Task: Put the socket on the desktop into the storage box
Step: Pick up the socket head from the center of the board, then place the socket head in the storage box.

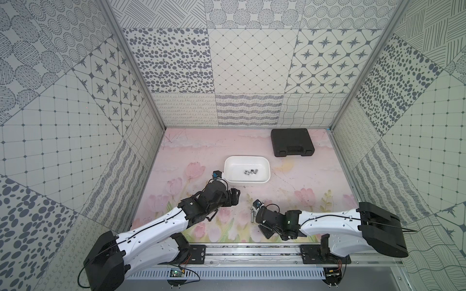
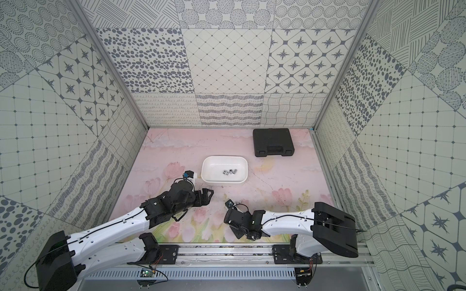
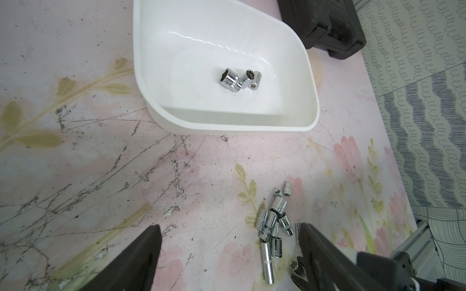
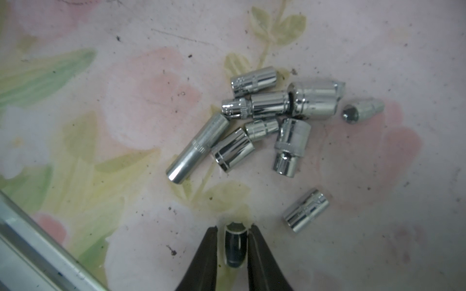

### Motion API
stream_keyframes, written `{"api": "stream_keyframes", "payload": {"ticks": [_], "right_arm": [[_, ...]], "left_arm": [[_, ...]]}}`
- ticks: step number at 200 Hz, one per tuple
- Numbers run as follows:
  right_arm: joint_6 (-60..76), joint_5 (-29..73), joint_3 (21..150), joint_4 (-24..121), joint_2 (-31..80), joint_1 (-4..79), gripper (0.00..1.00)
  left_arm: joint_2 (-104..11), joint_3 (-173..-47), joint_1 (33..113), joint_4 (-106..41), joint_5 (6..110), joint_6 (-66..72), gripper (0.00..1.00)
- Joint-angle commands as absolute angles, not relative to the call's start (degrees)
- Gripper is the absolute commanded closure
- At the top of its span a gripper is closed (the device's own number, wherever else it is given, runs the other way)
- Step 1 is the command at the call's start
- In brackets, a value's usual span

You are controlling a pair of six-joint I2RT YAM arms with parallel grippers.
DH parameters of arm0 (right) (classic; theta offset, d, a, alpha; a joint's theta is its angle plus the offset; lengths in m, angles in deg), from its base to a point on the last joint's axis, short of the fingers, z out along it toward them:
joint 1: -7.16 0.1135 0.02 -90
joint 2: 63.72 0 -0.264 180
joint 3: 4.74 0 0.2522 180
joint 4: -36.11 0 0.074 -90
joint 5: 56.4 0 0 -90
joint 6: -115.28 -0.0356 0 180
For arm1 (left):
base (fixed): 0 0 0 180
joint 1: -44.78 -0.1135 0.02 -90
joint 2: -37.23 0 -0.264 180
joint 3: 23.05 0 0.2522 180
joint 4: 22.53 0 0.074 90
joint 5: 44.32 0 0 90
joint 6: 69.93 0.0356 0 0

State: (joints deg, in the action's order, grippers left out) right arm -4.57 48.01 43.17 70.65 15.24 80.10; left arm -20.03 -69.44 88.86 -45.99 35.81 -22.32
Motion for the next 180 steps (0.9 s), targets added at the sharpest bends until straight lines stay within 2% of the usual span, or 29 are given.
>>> {"api": "stream_keyframes", "payload": {"ticks": [1, 65, 94, 140, 180], "right_arm": [[-5.31, 48.11, 43.47, 70.30, 15.99, 80.42, 0.78], [-5.05, 48.28, 44.81, 71.06, 18.70, 80.68, 0.78], [-4.75, 48.34, 44.77, 71.15, 18.11, 80.89, 0.86], [-3.36, 47.35, 43.89, 69.81, 10.92, 80.90, 0.93], [-0.14, 51.02, 51.84, 72.25, 4.37, 80.30, 0.94]], "left_arm": [[-19.86, -69.69, 88.81, -46.85, 34.51, -22.58, 0.10], [-19.42, -69.69, 88.81, -46.78, 34.75, -23.01, 0.10], [-18.98, -69.94, 88.81, -47.22, 35.39, -23.52, 0.10], [-15.20, -68.93, 88.82, -47.95, 35.09, -26.20, 0.10], [-9.70, -65.37, 88.81, -45.33, 34.66, -28.47, 0.13]]}}
